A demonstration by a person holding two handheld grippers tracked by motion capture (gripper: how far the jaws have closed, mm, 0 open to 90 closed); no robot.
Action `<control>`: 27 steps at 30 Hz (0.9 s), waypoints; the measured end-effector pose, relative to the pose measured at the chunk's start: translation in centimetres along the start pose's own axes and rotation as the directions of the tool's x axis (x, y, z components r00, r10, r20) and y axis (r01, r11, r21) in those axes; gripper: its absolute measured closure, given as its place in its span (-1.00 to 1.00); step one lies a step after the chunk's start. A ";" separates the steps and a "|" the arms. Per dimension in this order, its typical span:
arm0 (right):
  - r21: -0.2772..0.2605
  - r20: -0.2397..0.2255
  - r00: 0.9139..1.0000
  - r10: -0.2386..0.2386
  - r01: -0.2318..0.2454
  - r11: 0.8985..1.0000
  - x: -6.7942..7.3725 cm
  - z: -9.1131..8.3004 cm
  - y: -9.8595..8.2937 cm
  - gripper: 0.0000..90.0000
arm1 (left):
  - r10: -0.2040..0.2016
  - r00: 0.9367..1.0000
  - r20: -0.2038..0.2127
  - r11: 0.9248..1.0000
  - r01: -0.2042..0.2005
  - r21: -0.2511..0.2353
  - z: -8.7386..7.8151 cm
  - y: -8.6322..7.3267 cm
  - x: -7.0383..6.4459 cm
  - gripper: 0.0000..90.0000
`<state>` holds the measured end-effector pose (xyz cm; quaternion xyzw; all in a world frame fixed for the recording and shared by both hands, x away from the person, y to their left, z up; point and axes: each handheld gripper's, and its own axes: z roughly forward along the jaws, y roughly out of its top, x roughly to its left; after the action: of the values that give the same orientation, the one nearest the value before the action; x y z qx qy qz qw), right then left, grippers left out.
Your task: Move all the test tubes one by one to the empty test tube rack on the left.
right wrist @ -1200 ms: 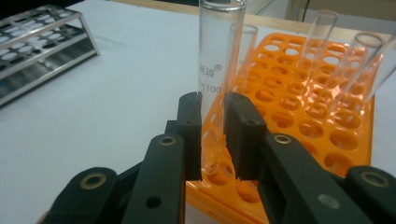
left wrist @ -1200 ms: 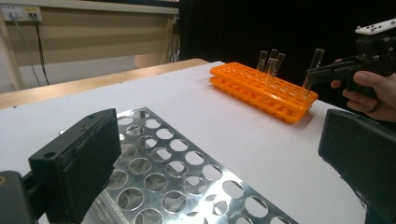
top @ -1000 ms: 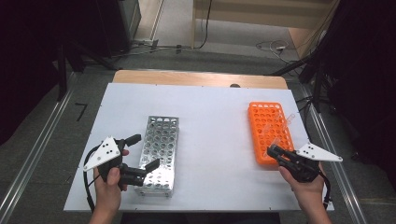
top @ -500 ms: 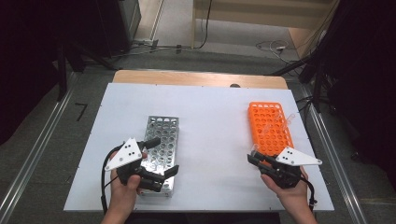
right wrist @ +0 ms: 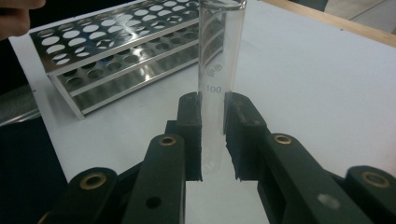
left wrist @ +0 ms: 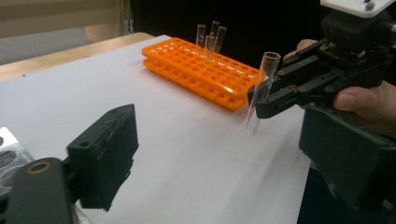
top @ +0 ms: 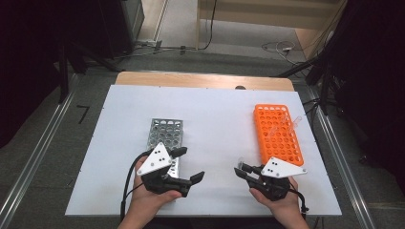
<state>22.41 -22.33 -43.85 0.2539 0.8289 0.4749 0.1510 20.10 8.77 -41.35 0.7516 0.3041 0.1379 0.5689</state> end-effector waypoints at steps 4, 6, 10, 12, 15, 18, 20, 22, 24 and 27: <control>0.015 -0.015 0.999 -0.034 0.035 0.999 1.1 0.5 0.2 0.65 | 0.000 1.000 0.003 1.000 0.000 0.029 0.8 0.0 -0.6 -0.47; 0.019 -0.020 0.999 -0.048 0.049 0.999 1.5 0.8 0.3 0.65 | 0.010 1.000 0.000 0.999 -0.010 0.034 1.1 0.0 -1.0 -0.33; 0.032 -0.026 0.997 -0.076 0.077 0.997 2.3 1.1 0.4 0.65 | 0.017 1.000 0.021 0.999 -0.018 0.041 1.5 -0.1 -1.4 -0.19; 0.034 -0.032 0.996 -0.081 0.082 0.996 2.6 1.3 0.4 0.65 | 0.021 0.999 0.032 0.998 -0.023 0.050 1.7 -0.1 -1.6 -0.14; 0.041 -0.033 0.995 -0.095 0.096 0.995 3.0 1.6 0.5 0.65 | 0.023 0.999 0.043 0.998 -0.026 0.055 2.1 -0.2 -1.9 -0.11; 0.047 -0.040 0.993 -0.108 0.110 0.993 3.4 1.8 0.5 0.65 | 0.028 0.998 0.057 0.998 -0.031 0.059 2.3 -0.2 -2.1 0.01; 0.050 -0.041 0.992 -0.117 0.119 0.992 3.6 2.0 0.5 0.65 | 0.032 0.997 0.070 0.997 -0.037 0.066 2.5 -0.3 -2.3 0.08; 0.051 -0.042 0.992 -0.121 0.123 0.991 3.7 2.0 0.5 0.65 | 0.036 0.996 0.079 0.997 -0.042 0.070 2.6 -0.3 -2.4 0.11; 0.056 -0.046 0.990 -0.130 0.133 0.990 4.0 2.1 0.6 0.65 | 0.038 0.996 0.085 0.997 -0.044 0.069 2.8 -0.4 -2.6 0.21; 0.059 -0.043 0.989 -0.139 0.141 0.988 4.2 2.1 0.6 0.65 | 0.047 0.995 0.090 0.996 -0.054 0.077 3.0 -0.4 -2.8 0.28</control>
<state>20.17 -18.19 -44.44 0.1903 0.8619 0.4420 0.1599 19.41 4.81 -42.26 0.7864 0.2647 0.1069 0.5478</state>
